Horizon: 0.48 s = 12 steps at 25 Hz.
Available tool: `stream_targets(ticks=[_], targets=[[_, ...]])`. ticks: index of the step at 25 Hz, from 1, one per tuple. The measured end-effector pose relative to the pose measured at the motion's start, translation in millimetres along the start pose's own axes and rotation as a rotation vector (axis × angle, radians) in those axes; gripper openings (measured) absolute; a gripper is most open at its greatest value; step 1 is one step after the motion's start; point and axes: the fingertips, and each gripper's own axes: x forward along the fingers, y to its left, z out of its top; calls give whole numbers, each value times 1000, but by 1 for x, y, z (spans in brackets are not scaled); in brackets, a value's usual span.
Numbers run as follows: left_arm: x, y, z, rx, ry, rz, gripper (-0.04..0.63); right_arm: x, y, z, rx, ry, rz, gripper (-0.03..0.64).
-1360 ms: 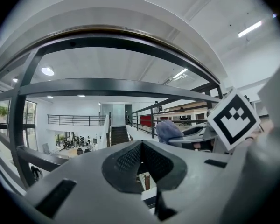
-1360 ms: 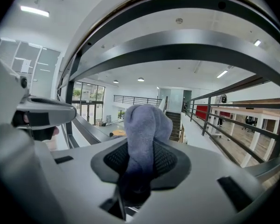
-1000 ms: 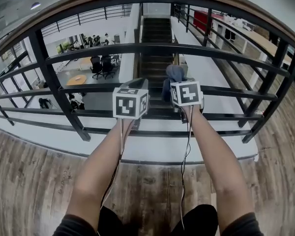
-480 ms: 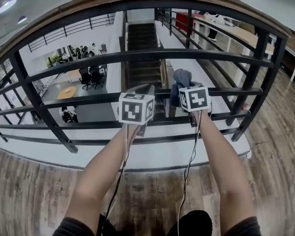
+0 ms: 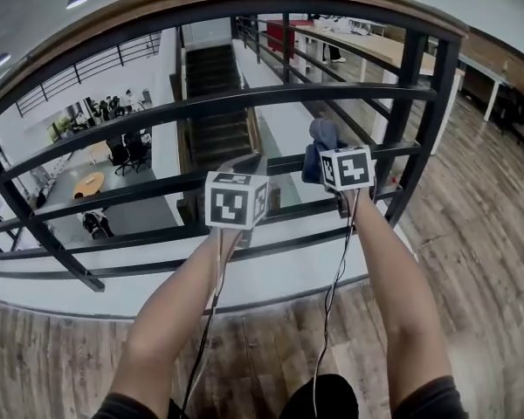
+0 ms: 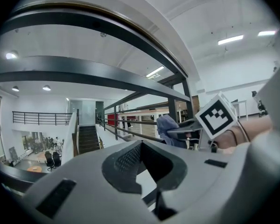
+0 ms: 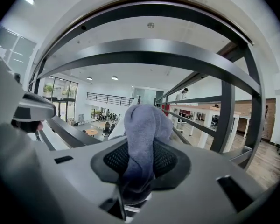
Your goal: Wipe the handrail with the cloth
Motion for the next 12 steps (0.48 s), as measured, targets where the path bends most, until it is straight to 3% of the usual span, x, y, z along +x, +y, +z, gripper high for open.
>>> stream_targets(ticks=[4,12], targets=[[30,-46,7,12,0,-43,-2,-8,-70,-15,11,4,-39,115],[69,-100,5,33,7,-70,-2,-8,-161,-32,-4,37,-104,115]])
